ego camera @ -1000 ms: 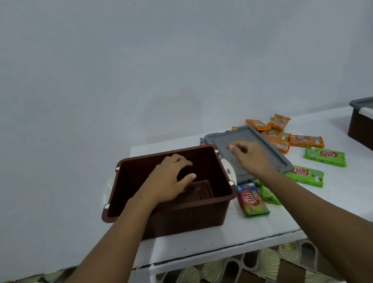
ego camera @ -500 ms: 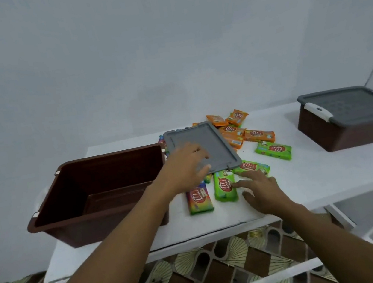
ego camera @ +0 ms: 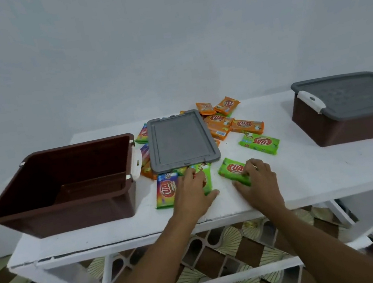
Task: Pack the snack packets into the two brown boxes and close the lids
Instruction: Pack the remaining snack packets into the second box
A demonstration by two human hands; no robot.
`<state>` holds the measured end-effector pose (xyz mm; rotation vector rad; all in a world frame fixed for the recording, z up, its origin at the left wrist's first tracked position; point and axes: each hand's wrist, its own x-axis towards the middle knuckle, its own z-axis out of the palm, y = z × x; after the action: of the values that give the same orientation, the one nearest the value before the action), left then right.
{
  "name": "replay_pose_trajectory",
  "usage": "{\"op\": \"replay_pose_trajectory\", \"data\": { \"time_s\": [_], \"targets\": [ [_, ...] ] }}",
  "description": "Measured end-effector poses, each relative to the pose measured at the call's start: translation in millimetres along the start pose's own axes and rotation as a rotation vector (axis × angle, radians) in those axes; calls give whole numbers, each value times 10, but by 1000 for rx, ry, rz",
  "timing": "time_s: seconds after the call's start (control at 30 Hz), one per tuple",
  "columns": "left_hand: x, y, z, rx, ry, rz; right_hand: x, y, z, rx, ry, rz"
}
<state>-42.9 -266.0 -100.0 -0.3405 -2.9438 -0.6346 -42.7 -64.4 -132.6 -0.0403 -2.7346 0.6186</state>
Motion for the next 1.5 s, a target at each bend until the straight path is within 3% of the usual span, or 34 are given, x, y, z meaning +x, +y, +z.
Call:
{"op": "replay_pose_trajectory", "data": {
  "time_s": [0.07, 0.2, 0.43, 0.57, 0.77, 0.97, 1.03, 1.17, 1.27, 1.4, 1.5],
  "targets": [
    [-25, 48, 35, -14, 9, -48, -1, 21, 5, 36, 17, 12],
    [-39, 139, -6, 75, -137, -126, 39, -17, -40, 49, -1, 61],
    [69, 109, -262, 341, -217, 15, 94, -112, -192, 52, -141, 103],
    [162, 69, -681, 265, -214, 99, 274, -347, -372, 236, -129, 198],
    [413, -478, -1630, 83, -44, 99, 710, -1315, -603, 521, -191, 38],
    [435, -1766, -2396, 285, -152, -57, 964, -2588, -458, 628, -267, -136],
    [424, -2157, -2487, 340, -254, -53, 1081, -2963, -298, 516, -350, -202],
    [419, -2633, -2412, 413, -414, -8, 1186, -3497, 34, -74, -564, -448],
    [436, -2863, -2236, 496, -504, 55, 1132, -3674, 376, -361, -707, -504],
    [476, -3011, -2010, 564, -572, 131, 1020, -3613, 733, -529, -780, -515],
    [513, -2992, -1980, 574, -555, 159, 1002, -3589, 845, -587, -704, -541]
  ]
}}
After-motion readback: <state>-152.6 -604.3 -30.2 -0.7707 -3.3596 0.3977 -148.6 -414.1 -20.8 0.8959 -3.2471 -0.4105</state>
